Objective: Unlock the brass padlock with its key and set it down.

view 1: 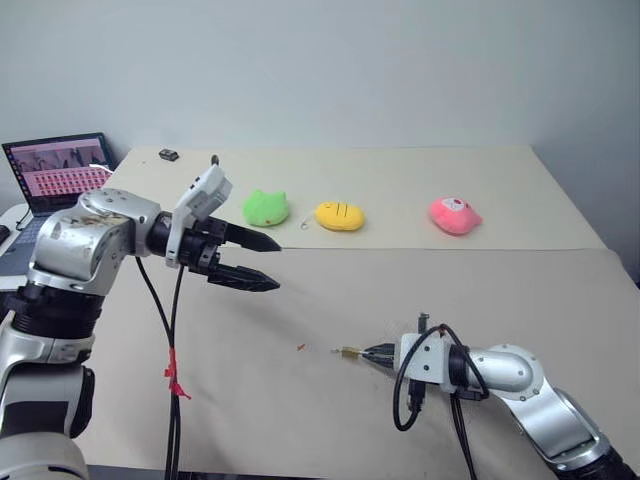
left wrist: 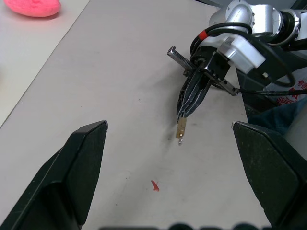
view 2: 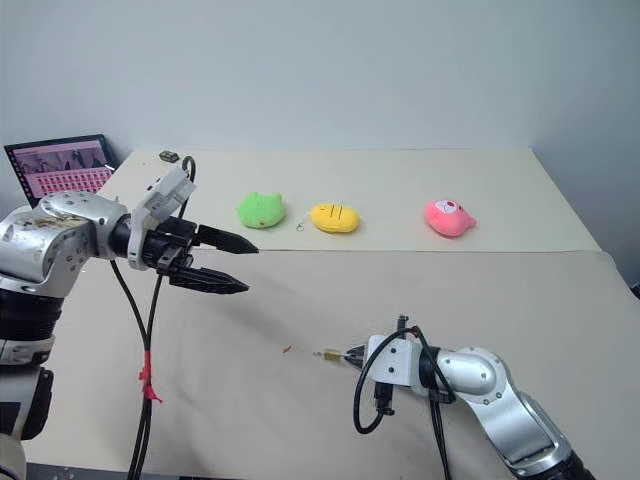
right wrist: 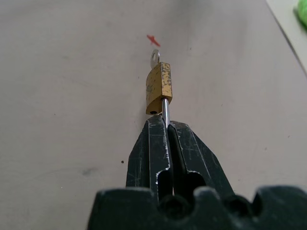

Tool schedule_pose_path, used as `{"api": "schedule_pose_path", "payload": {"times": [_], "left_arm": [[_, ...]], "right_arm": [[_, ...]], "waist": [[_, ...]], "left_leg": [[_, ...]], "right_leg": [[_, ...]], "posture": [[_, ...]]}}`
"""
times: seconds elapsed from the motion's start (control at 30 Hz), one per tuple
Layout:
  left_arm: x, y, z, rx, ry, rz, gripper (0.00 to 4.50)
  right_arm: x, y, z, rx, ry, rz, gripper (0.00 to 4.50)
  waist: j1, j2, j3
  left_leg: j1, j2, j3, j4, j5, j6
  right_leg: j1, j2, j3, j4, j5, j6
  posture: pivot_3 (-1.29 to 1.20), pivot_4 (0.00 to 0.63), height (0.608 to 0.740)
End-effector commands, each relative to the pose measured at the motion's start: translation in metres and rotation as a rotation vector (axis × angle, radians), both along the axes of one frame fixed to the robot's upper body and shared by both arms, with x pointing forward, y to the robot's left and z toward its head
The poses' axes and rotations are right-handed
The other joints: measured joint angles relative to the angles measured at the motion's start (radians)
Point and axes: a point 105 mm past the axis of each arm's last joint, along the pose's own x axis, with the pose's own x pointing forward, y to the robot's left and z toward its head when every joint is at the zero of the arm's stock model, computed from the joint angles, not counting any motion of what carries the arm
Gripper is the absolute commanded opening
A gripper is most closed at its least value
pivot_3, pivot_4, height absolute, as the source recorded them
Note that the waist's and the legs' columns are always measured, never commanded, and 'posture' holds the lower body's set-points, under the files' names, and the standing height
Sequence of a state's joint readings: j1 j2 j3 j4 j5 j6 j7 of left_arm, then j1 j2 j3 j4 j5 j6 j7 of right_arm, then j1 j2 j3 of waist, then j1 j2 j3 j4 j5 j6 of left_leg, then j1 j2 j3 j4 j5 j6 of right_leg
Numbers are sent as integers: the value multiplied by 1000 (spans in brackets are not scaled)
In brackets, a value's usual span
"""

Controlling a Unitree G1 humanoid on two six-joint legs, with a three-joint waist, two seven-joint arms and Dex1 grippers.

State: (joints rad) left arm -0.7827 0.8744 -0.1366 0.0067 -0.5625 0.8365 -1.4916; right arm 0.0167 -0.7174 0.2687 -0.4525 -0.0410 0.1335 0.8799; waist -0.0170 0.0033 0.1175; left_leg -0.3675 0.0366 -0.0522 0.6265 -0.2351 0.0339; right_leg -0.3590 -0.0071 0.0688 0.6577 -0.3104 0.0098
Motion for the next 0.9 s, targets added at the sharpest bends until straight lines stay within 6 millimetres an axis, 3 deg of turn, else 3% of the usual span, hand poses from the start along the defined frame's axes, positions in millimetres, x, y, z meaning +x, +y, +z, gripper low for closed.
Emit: {"api": "schedule_pose_path", "payload": {"times": [0.03,0.23,0.43,0.63,0.9], "left_arm": [[-5,1,15,-9,-56,-3,4420],[-10,-1,17,0,-69,-12,4420],[-13,-1,16,2,-71,-19,4420],[-13,-6,14,-3,-71,-39,4420],[-13,-11,12,-11,-70,-62,4420]], "right_arm": [[5,1,-6,-17,-39,12,0],[24,-4,-19,-83,-115,12,0],[45,-9,-12,-115,-231,7,0],[63,-5,-1,-195,-458,60,0],[68,-2,2,-255,-662,136,0]], "waist": [[0,0,0],[-6,0,0],[-6,-2,1],[-4,-1,0],[-1,2,-1]], "left_leg": [[0,0,0,0,0,0],[0,0,1,0,0,0],[2,0,1,0,1,0],[3,0,1,1,1,0],[-1,0,0,1,1,1]], "right_leg": [[0,0,0,0,0,0],[0,0,0,-1,0,0],[2,0,0,1,0,0],[1,0,0,2,0,0],[-4,0,0,6,3,-6]], "posture": [[0,150,660],[0,150,660],[0,150,660],[0,150,660],[0,150,660]]}}
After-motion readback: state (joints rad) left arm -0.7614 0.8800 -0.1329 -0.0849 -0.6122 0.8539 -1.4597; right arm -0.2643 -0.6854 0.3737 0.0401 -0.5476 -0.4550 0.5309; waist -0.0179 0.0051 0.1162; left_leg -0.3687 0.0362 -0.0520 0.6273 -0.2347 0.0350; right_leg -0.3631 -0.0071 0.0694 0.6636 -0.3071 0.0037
